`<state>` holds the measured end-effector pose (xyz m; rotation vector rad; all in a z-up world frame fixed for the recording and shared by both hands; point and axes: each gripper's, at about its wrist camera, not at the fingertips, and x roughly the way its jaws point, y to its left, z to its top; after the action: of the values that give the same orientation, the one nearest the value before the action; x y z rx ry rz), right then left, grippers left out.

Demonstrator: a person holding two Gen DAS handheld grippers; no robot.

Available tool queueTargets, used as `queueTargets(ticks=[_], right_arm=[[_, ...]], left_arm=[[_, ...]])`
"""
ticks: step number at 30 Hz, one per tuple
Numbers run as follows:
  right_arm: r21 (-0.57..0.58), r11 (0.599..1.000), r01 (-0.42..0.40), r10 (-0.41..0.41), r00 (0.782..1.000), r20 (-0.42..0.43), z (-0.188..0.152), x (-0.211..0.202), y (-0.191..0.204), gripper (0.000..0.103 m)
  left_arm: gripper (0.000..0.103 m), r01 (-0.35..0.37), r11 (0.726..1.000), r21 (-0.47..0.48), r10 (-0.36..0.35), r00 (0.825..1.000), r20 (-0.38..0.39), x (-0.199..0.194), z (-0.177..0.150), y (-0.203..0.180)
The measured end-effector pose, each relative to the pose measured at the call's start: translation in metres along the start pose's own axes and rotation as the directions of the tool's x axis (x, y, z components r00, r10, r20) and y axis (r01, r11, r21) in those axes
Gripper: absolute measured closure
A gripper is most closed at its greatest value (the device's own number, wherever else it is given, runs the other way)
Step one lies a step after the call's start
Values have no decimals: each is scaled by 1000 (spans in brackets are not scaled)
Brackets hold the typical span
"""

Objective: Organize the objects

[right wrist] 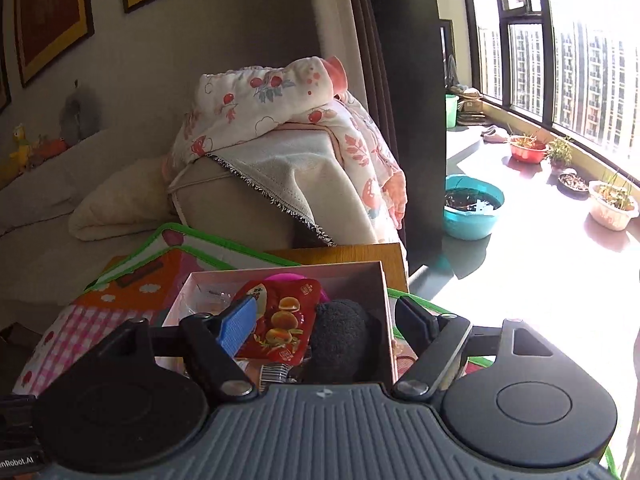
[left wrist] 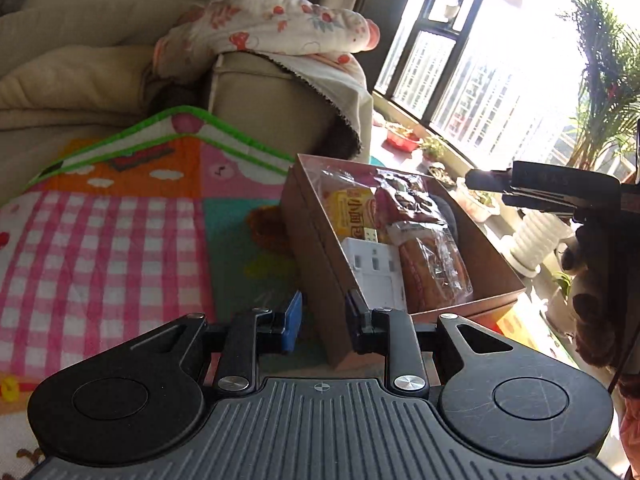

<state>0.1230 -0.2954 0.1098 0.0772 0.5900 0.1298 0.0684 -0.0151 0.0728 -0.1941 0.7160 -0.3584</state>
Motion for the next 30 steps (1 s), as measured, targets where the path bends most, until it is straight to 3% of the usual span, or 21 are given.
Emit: queueTargets(ticks=[4, 7, 9, 13, 16, 18, 21, 25, 28, 30], right_arm=[[-115, 993, 42, -46, 998, -31, -37, -41, -14, 42], [-140, 989, 56, -66, 996, -65, -65, -52, -21, 44], [-161, 984, 72, -86, 993, -83, -81, -50, -21, 44], [-153, 987, 54, -71, 991, -110, -95, -35, -15, 44], [-165, 986, 35, -53, 993, -106, -99, -29, -7, 44], [-170, 985, 20, -39, 994, -106, -100, -25, -1, 44], [-181, 983, 16, -34, 995, -99, -97, -17, 12, 43], [-155, 987, -43, 31, 996, -84, -81, 4, 36, 43], [-168, 985, -33, 24, 998, -54, -69, 23, 61, 43], [-171, 985, -15, 7, 999, -47, -63, 32, 73, 43]], left_arm=[[79, -32, 999, 2, 32, 999, 34, 8, 5, -10], [78, -29, 999, -31, 31, 998, 56, 10, 9, -13], [78, -43, 999, -13, 44, 996, 72, 10, 11, -18], [78, -90, 995, 50, 89, 996, 31, 22, 11, -28], [63, -114, 990, 80, 114, 993, 1, 32, 8, -28], [40, -142, 986, 87, 141, 990, 13, 32, 5, -23], [21, -193, 979, 68, 190, 981, 40, 33, 7, -6], [14, -282, 959, 16, 280, 957, 78, 33, 20, 30], [4, -337, 941, -7, 336, 937, 94, 37, 33, 57], [2, -338, 941, -15, 338, 937, 94, 40, 39, 71]])
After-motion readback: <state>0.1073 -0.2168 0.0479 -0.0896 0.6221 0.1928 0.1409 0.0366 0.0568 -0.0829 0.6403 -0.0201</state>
